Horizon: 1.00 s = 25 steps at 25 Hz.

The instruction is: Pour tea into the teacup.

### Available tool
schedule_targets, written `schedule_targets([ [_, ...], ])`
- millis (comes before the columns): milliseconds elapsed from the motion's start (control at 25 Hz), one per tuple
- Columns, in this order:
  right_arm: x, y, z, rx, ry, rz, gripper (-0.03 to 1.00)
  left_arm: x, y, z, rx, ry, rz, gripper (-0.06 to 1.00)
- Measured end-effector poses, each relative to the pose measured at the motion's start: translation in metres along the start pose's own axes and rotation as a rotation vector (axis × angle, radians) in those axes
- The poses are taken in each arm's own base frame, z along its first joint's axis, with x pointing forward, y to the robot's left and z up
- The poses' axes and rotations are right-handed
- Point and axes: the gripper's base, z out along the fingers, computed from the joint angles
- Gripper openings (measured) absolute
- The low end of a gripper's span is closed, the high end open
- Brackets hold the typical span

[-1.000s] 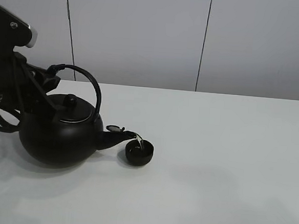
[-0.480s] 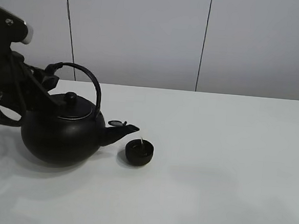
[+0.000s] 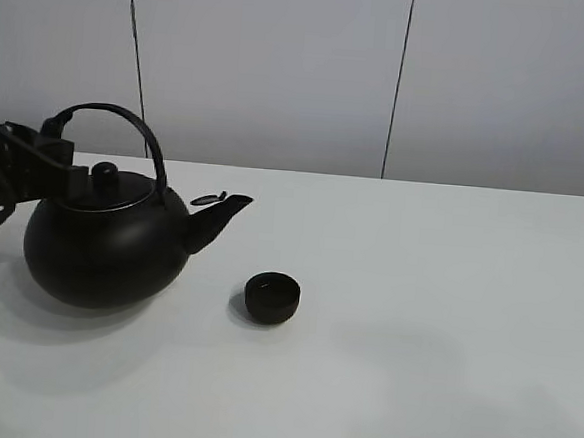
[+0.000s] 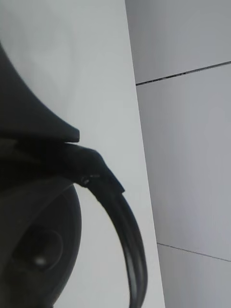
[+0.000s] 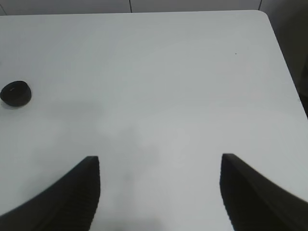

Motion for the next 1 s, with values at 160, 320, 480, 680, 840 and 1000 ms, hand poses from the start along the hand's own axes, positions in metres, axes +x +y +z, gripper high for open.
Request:
schedule_targets([
  [160,0.0,0.0,0.0,0.0,0.0,0.0,0.49,0.01,0.017,-0.008,-0.021,0.034,-0.003,0.11],
  [320,0.0,0.0,0.0,0.0,0.0,0.0,0.49,0.018,0.024,-0.015,-0.017,0.068,0.011,0.11],
  [480,0.0,0.0,0.0,0.0,-0.001,0.0,0.49,0.019,0.024,-0.016,-0.003,0.074,0.022,0.11],
  [680,0.0,0.0,0.0,0.0,-0.001,0.0,0.49,0.019,0.021,-0.016,0.032,0.069,0.042,0.11],
  [840,0.0,0.0,0.0,0.0,-0.001,0.0,0.49,0.019,0.017,-0.016,0.03,0.069,0.034,0.11],
  [1000,0.0,0.0,0.0,0.0,-0.001,0.0,0.49,0.018,0.012,-0.016,-0.005,0.07,0.0,0.11],
])
